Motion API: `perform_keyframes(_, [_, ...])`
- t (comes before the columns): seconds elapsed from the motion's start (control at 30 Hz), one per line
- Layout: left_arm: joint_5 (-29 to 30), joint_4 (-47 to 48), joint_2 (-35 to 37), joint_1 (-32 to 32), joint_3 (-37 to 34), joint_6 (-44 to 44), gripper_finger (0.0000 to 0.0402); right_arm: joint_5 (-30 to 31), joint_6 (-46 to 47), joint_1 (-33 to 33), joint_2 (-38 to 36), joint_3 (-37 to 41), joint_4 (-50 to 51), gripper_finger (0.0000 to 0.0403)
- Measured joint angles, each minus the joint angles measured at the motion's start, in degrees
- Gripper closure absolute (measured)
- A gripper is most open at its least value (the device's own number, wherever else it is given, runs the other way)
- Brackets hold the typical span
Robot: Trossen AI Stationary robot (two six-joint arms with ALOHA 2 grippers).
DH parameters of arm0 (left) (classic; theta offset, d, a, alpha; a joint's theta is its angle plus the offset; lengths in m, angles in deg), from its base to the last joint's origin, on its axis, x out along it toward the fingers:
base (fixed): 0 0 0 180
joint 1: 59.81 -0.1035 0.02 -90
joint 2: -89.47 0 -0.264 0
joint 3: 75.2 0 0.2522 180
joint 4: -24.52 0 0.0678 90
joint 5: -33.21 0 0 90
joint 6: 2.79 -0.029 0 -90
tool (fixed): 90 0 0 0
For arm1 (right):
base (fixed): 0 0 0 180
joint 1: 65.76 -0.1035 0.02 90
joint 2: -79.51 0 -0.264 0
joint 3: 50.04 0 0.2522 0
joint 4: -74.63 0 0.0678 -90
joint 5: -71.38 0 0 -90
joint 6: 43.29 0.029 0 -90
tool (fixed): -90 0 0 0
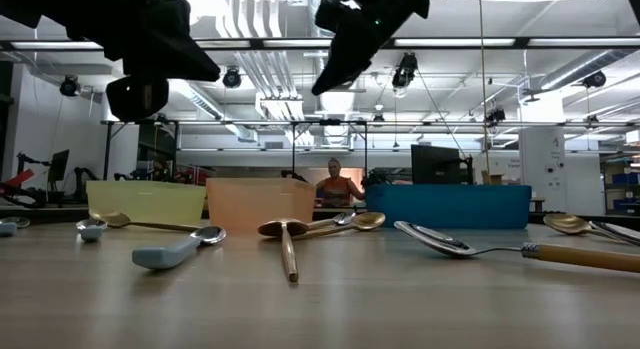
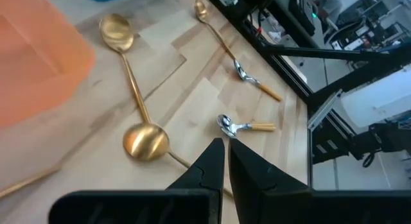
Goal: Sort silverware by color (type)
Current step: Put the blue spoon into the orange bin
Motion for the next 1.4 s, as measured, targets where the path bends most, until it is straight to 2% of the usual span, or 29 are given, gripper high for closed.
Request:
perform_keyframes(0.17, [0.1, 0.0, -1.2, 1.8, 0.0, 2.0, 0.0397, -0.2, 0.0, -4.8, -0.1, 5.6, -7.5, 0.0335])
perform_keyframes(0.33, [0.2, -0.2, -2.8, 3.9, 0.0, 8.1, 0.0397, -0.1, -0.2, -7.8, -1.1, 10.3, -12.5, 0.0335])
perform_keyframes(0.87, [-0.3, 0.0, -9.8, 16.8, 0.0, 37.3, 0.0397, 0.0, 0.0, -8.3, -10.7, 28.1, -30.7, 0.0335])
perform_keyframes(1.07, [-2.1, 0.3, -11.6, 17.2, 0.0, 44.7, 0.0397, 1.1, -3.0, -8.1, -15.5, 34.9, -38.2, 0.0335])
perform_keyframes(1.27, [-2.9, 5.8, -11.3, 17.1, 0.0, 50.1, 0.0397, 1.0, -5.2, -7.0, -21.1, 35.6, -39.1, 0.0335])
perform_keyframes(1.4, [-1.5, 11.4, -11.2, 17.0, 0.0, 53.9, 0.0397, 0.9, -2.0, -6.8, -23.2, 36.3, -39.4, 0.0335])
